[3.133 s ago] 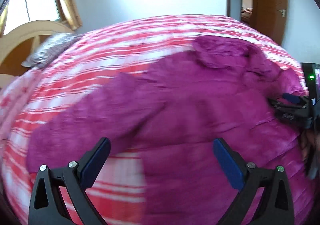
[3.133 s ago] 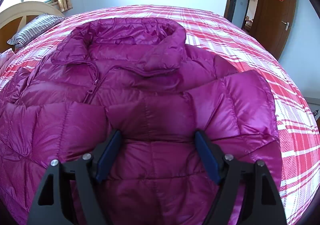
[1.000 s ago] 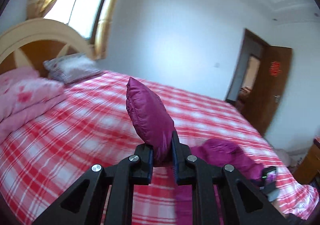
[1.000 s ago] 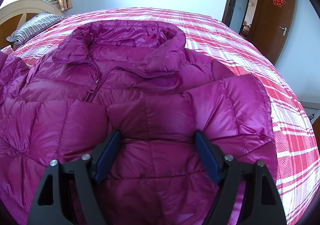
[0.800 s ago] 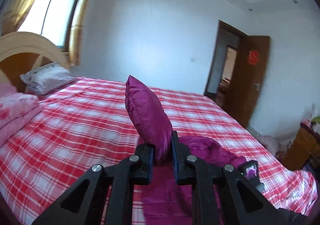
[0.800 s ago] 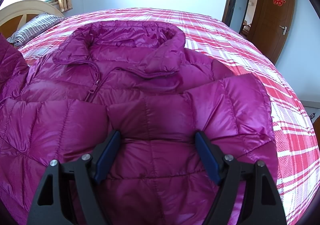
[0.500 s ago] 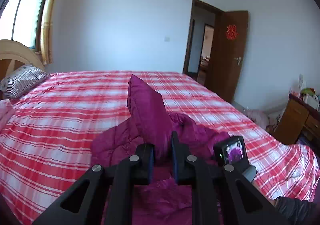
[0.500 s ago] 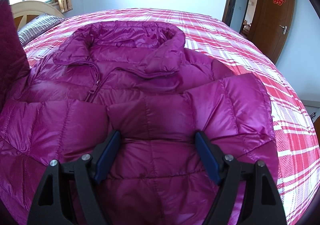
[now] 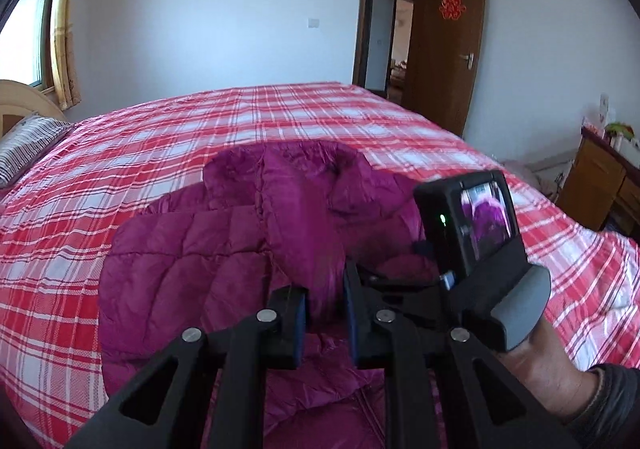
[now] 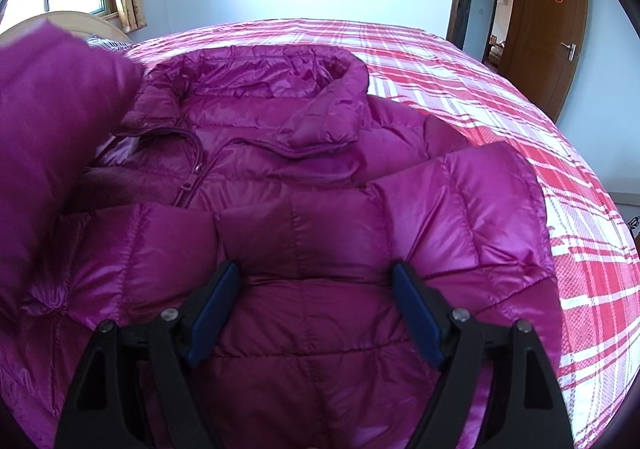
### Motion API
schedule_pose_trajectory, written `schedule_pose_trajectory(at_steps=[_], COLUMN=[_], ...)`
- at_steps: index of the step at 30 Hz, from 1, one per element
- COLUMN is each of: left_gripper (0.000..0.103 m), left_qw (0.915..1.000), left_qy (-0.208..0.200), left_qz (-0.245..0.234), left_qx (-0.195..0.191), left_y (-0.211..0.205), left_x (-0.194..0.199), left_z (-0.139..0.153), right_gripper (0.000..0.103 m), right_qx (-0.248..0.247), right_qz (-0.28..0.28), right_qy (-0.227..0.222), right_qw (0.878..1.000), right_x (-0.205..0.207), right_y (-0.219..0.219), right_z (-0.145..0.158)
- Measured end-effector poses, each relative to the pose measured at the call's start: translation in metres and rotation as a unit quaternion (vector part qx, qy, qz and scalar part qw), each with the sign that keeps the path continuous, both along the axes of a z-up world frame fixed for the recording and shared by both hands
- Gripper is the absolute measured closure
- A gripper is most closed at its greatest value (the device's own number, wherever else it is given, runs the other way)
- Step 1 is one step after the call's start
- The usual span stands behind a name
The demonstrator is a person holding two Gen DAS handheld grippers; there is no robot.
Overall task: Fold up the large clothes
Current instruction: 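Lower the sleeve onto the jacket and open the left tool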
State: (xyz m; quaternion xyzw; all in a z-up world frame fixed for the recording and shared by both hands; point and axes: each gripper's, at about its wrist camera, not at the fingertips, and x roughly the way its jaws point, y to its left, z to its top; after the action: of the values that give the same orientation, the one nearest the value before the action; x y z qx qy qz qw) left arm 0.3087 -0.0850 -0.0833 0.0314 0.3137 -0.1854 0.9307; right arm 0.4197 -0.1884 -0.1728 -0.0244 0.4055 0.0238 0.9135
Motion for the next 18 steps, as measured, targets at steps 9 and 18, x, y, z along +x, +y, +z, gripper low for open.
schedule_pose_trajectory(at_steps=[9, 18], left_gripper=[0.001, 0.001], left_qw=[0.9890, 0.9875], left_qy=[-0.147, 0.038], left_qz=[-0.015, 0.101], left_qx=[0.003, 0.115], left_y=[0.013, 0.046], left_x=[-0.056, 0.052], left_z=[0.056, -0.054], right_gripper=[0.017, 0.013], right_qx=[0.009, 0.088], right_qz=[0.002, -0.004], right_qy=[-0.001, -0.017], right_qw=[1.000, 0.996], right_x=[-0.001, -0.011], right_y=[-0.002, -0.026], right_z=[0.001, 0.014])
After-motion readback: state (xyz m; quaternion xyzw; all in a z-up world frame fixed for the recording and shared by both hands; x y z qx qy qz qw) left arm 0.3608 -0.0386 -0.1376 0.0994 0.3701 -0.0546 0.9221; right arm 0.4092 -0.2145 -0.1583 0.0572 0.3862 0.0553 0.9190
